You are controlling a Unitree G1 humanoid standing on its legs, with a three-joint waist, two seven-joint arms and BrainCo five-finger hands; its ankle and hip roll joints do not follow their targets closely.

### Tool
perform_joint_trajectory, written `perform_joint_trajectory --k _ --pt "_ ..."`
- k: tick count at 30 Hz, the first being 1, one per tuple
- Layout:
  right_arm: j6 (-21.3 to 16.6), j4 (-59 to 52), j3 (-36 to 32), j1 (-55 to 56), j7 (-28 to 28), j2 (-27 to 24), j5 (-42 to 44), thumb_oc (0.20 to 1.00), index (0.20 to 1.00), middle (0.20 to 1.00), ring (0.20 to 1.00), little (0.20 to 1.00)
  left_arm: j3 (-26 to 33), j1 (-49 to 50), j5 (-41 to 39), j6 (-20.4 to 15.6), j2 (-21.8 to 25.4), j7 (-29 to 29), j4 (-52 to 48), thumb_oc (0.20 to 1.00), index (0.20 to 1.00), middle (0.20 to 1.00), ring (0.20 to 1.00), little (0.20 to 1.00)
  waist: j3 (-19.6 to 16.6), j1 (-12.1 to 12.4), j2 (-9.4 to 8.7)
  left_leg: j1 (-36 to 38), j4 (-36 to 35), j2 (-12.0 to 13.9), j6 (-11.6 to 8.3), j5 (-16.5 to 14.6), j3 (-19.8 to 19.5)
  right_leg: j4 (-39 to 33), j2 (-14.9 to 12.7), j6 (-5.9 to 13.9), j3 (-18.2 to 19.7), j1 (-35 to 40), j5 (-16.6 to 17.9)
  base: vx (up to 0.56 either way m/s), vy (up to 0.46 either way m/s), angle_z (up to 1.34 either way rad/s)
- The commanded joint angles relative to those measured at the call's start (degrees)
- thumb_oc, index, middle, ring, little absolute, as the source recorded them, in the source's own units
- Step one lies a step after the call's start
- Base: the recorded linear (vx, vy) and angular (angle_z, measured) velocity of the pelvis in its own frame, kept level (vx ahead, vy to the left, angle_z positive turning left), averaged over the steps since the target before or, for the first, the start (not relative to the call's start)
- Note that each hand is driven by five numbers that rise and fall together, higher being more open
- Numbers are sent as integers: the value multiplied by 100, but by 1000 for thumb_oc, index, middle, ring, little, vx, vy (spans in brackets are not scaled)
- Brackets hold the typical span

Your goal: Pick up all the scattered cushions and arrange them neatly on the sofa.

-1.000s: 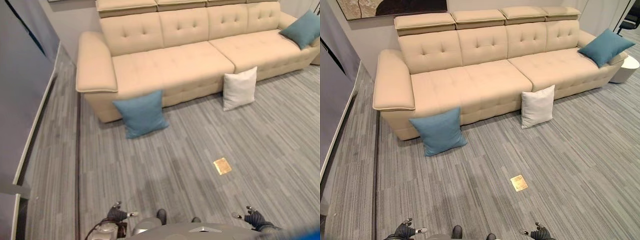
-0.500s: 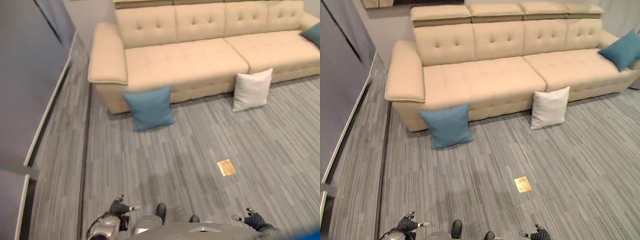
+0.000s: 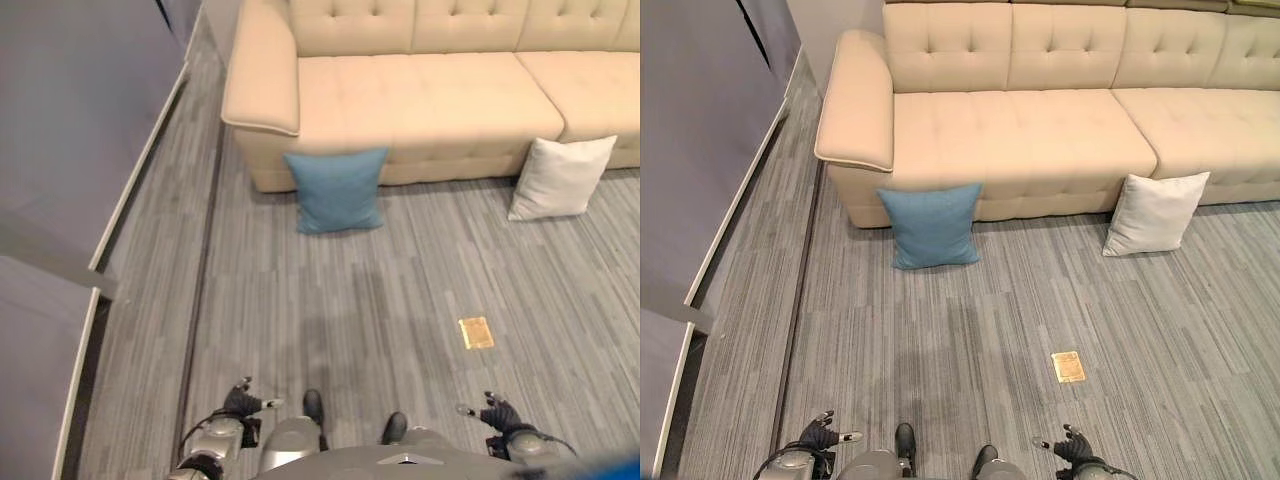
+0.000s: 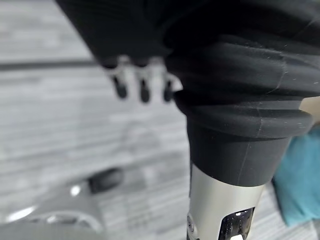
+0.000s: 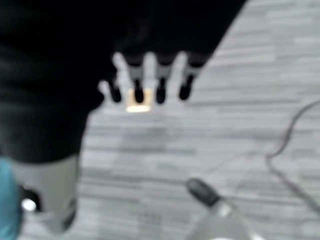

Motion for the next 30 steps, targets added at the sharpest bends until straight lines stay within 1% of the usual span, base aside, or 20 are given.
perform_joint_trajectory --k 1,3,4,5,6,8,10,11,14,15,16,17,18,19,20,22,24,26,27,30 --pt "-19 -93 211 -70 -52 -180 64 1000 1000 1000 1000 1000 2 -160 -8 -102 -23 116 172 1000 1000 1000 1000 1000 66 88 -30 -103 315 -81 -136 -134 -352 1006 -235 512 429 -454 657 69 157 -21" --pt "-20 -128 249 -116 -63 -163 58 1000 1000 1000 1000 1000 3 -213 -52 -112 28 140 108 1000 1000 1000 1000 1000 152 42 11 -26 311 -74 -68 -183 -459 1598 -180 515 680 -776 738 97 131 1" --pt "-20 -142 267 -116 -60 -163 44 1000 1000 1000 1000 1000 3 -221 -61 -117 35 146 102 1000 1000 1000 1000 1000 163 24 24 31 301 -92 -53 -216 -514 1630 -153 494 767 -913 757 232 97 13" --pt "-21 -167 302 -150 -53 -186 47 1000 1000 1000 1000 1000 -2 -263 -67 -132 52 166 113 1000 1000 1000 1000 1000 206 -44 39 215 204 -155 -51 -273 -652 1398 49 430 1031 -1136 693 190 58 20" --pt "-21 -167 302 -151 -53 -186 47 1000 1000 1000 1000 1000 -1 -264 -67 -132 52 165 113 1000 1000 1000 1000 1000 195 -42 42 200 206 -149 -53 -268 -650 1380 57 427 1030 -1142 709 200 17 24" --pt "-5 -131 328 -182 -38 -191 31 1000 1000 1000 1000 1000 5 -313 -56 -135 43 155 159 1000 1000 1000 1000 1000 203 -72 18 332 126 -189 -77 -317 -726 904 122 400 1040 -1145 722 181 -29 28" --pt "5 -149 347 -150 -24 -200 11 1000 1000 1000 1000 1000 54 -317 -39 -133 59 166 192 1000 1000 1000 1000 1000 193 -164 -37 521 33 -242 -142 -408 -885 282 290 428 1098 -1316 897 282 -72 14" --pt "5 -150 348 -149 -24 -202 11 1000 1000 1000 1000 1000 54 -316 -38 -132 57 166 191 1000 1000 1000 1000 1000 198 -169 -30 531 31 -235 -144 -413 -891 277 295 427 1090 -1302 895 403 -132 38" --pt "-1 -139 320 -43 -8 -221 18 1000 1000 1000 1000 1000 7 -287 4 -132 -19 135 253 1000 1000 1000 1000 1000 94 -251 -27 651 172 -192 -296 -544 -1074 -11 383 321 1049 -1051 774 267 -134 65" --pt "-9 -135 306 -7 -18 -261 42 1000 1000 1000 1000 1000 -24 -298 -59 -125 -50 143 244 1000 1000 1000 1000 1000 34 -277 -36 466 658 -76 -557 -381 -1008 -182 443 199 934 -819 686 220 -175 90" --pt "-9 -135 306 -7 -18 -262 42 1000 1000 1000 1000 1000 -24 -297 -59 -125 -51 144 243 1000 1000 1000 1000 1000 34 -287 -33 456 677 -71 -560 -392 -1019 -189 444 198 922 -812 687 210 -267 93" --pt "-20 -178 295 12 -39 -317 124 1000 1000 1000 1000 1000 -69 -361 -163 -141 -77 130 176 1000 1000 1000 1000 1000 133 -260 -136 0 1551 36 -776 -160 -935 -316 399 91 797 -600 656 76 -149 53" --pt "-21 -177 294 12 -39 -316 124 1000 1000 1000 1000 1000 -69 -362 -163 -141 -77 130 176 1000 1000 1000 1000 1000 131 -267 -134 -17 1575 39 -777 -170 -942 -318 400 90 789 -602 657 89 -227 57" --pt "-44 -197 304 6 -56 -353 149 1000 1000 1000 1000 1000 -107 -415 -222 -142 -80 151 116 1000 1000 1000 1000 1000 226 -229 -189 -299 2032 77 -831 -69 -893 -337 370 14 711 -519 633 44 -138 41" --pt "-31 -206 305 7 -54 -351 191 1000 1000 1000 1000 1000 -135 -447 -257 -144 -81 153 93 1000 1000 1000 1000 1000 263 -216 -217 -424 2195 140 -828 -15 -801 -358 379 -34 642 -451 573 90 -193 26" --pt "-8 -158 294 3 -50 -328 256 1000 1000 1000 1000 1000 -171 -497 -307 -127 -70 177 79 1000 1000 1000 1000 1000 281 -194 -236 -617 2036 246 -754 -1 -550 -423 385 -64 516 -315 450 148 -134 22" --pt "-9 -151 270 20 -45 -318 312 1000 1000 1000 1000 1000 -189 -505 -286 -132 -63 175 71 1000 1000 1000 1000 1000 246 -154 -260 -796 1711 160 -660 -127 -529 -519 400 -38 487 -174 365 203 -65 34" --pt "-14 -155 272 33 -47 -322 301 1000 1000 1000 1000 1000 -194 -478 -259 -127 -64 176 56 1000 1000 1000 1000 1000 214 -150 -259 -882 1465 158 -618 -115 -472 -567 417 -12 478 -123 334 217 -14 27" --pt "-14 -199 258 78 -50 -307 294 1000 1000 1000 1000 1000 -181 -432 -201 -93 -77 163 62 1000 1000 1000 1000 1000 176 -115 -201 -1184 976 259 -628 273 -238 -669 508 3 437 68 212 276 12 12" --pt "-14 -197 283 71 -38 -277 302 1000 1000 1000 1000 1000 -143 -419 -129 -88 -65 148 131 1000 1000 1000 1000 1000 181 -25 -221 -1404 730 345 -712 663 -84 -749 574 1 517 347 58 348 49 17"
